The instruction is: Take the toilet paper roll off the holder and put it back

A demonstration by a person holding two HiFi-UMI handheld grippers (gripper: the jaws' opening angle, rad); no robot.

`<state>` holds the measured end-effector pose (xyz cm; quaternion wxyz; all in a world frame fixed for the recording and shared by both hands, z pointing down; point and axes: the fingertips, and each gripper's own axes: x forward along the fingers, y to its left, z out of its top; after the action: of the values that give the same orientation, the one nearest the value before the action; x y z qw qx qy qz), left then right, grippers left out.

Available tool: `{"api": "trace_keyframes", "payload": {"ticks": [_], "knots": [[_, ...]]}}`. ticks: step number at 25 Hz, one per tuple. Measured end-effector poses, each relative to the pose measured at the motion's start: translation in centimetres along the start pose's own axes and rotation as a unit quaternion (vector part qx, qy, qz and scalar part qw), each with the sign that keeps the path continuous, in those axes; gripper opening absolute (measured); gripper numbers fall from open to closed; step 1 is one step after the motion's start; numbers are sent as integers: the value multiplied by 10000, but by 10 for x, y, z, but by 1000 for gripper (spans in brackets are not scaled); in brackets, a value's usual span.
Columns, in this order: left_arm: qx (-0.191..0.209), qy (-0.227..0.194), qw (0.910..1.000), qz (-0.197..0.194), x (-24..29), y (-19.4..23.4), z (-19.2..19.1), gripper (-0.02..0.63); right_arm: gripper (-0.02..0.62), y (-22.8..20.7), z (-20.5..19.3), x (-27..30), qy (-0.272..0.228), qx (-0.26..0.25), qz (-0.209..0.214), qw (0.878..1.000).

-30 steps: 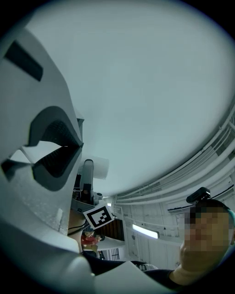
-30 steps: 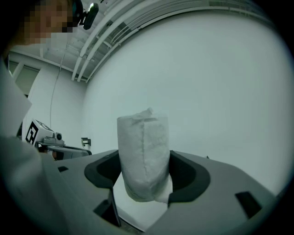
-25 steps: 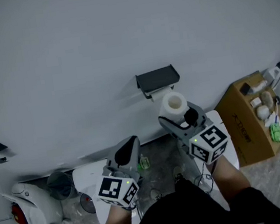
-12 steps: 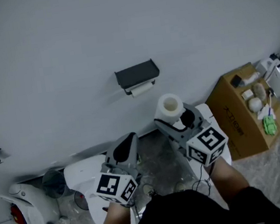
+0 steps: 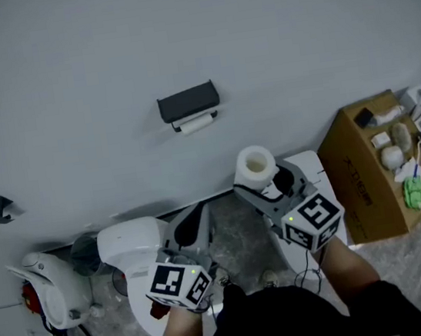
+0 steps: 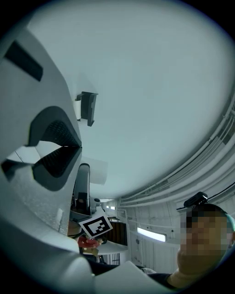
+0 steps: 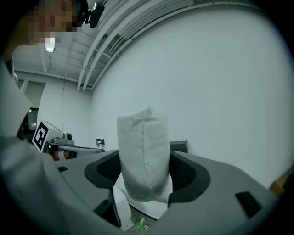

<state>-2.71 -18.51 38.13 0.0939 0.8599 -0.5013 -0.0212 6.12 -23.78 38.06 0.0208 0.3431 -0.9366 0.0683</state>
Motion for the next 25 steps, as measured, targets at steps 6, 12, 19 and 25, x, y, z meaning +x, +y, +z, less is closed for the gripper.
{"api": "trace_keyframes", "payload": {"ticks": [6, 12, 19, 25], "knots": [[59, 108, 9992, 378, -19, -37, -14, 5, 308, 4, -9, -29, -38, 102, 376, 9992], [29, 47, 9964, 851, -58, -37, -14, 5, 307, 35, -19, -31, 40, 175, 717, 9973], [6, -19, 9938, 1115, -117, -23, -15, 5, 307, 96, -24, -19, 113, 147, 984, 9950], [-21, -145, 9935, 1126, -177, 3, -8, 5, 307, 159, -27, -8, 158, 91, 967, 9951]]}}
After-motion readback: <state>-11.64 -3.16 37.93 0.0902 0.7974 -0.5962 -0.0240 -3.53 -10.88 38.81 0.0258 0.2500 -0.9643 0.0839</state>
